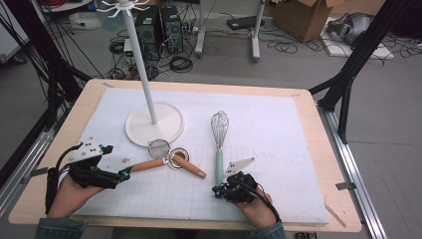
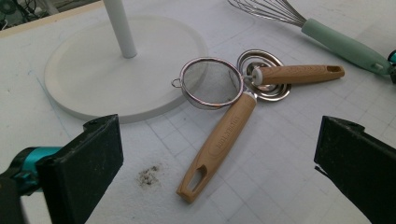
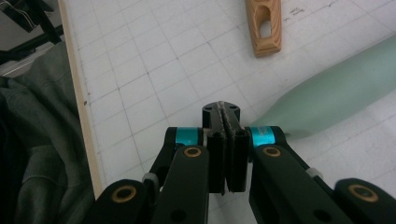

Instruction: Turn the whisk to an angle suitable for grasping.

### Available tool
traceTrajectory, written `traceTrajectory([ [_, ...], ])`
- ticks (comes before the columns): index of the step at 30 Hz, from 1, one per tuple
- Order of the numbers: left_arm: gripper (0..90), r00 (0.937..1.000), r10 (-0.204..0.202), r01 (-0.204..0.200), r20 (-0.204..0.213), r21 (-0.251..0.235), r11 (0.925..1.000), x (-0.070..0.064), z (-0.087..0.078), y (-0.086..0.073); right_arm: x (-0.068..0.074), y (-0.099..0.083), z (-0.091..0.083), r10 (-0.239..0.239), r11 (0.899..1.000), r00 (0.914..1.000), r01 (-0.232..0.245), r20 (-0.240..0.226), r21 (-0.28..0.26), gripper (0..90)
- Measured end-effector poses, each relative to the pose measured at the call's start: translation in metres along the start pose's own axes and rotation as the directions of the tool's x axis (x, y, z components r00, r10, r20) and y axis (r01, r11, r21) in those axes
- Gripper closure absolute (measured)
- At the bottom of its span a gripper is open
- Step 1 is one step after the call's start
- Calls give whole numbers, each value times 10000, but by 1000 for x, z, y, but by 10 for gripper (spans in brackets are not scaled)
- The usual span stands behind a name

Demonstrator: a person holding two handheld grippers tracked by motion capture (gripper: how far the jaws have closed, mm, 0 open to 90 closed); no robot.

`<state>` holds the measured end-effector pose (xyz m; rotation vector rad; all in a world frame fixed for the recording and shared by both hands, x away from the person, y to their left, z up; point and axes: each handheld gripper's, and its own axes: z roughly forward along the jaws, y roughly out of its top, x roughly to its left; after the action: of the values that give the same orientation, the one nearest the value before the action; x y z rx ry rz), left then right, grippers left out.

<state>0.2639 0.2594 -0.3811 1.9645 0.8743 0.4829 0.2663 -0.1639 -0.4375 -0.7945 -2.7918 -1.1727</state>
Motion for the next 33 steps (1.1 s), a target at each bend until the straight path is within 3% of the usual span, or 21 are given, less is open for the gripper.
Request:
traceTrajectory([
  [21, 17, 10000, -4, 4, -23, 12, 10000, 0, -1, 0, -3, -2, -5, 77, 10000, 9999, -78, 107, 62, 890],
  [25, 18, 10000, -47, 47, -28, -14, 10000, 2, -2, -1, -2, 3, -11, 39, 9992, 10000, -42, -89, -404, 877],
  [29, 17, 9999, -77, 77, -82, -23, 10000, 4, -3, -1, -12, 7, -23, 374, 9956, 9993, -364, 97, -868, 891],
  [33, 17, 9999, -87, 86, -78, -42, 10000, 5, -4, -1, -33, 18, -38, 948, 9893, 9931, -862, 694, -1180, 894],
])
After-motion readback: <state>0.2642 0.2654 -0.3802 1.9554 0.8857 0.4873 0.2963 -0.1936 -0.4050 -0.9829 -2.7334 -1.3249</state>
